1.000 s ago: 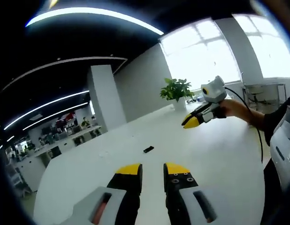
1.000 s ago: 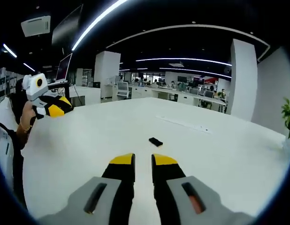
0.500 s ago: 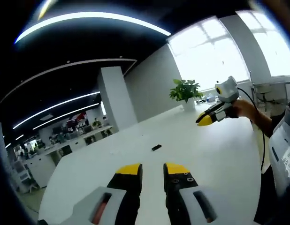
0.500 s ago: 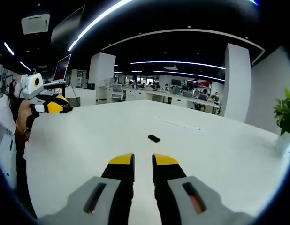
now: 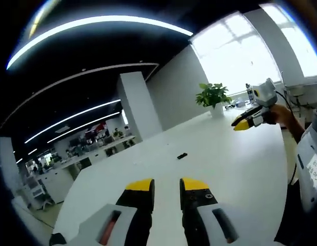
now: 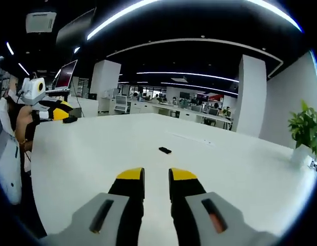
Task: Snap the two parts of the plastic buckle together until the buckle closes and remains connected.
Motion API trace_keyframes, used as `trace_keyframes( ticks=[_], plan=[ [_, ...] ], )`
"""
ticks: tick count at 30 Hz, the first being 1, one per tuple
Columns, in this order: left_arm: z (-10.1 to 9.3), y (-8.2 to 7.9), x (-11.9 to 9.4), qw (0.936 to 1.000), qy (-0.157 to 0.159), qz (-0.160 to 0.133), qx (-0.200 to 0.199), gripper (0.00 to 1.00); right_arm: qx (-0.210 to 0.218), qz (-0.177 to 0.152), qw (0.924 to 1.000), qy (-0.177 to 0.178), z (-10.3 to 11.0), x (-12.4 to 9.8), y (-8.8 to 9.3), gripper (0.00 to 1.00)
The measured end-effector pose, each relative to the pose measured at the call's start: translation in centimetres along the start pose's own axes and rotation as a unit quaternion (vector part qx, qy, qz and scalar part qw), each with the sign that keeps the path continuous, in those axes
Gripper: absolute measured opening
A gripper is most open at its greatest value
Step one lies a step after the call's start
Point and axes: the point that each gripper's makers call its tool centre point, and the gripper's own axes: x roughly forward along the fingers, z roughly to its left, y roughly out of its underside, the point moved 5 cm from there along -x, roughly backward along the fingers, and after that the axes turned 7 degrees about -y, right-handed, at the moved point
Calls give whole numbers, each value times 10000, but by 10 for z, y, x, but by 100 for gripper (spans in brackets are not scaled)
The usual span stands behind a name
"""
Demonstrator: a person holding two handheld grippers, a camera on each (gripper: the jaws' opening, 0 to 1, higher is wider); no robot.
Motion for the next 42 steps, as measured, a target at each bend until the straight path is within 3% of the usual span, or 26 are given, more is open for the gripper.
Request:
trace_keyframes(
  ticks=[9,20,30,42],
  plan=[
    [13,5,-10,9988,-464,122,126,21,84,-147,9979,621,-16,-25,6,20],
    [26,12,-19,9968,-760,214,100,21,213,20,9930,1159,-34,-46,25,21],
    [33,22,-22,9944,-1003,346,34,21,235,-46,9927,1185,-28,-53,26,21],
    [39,17,-30,9909,-1299,332,154,21,30,-228,9885,1494,-21,-63,10,21]
  ],
)
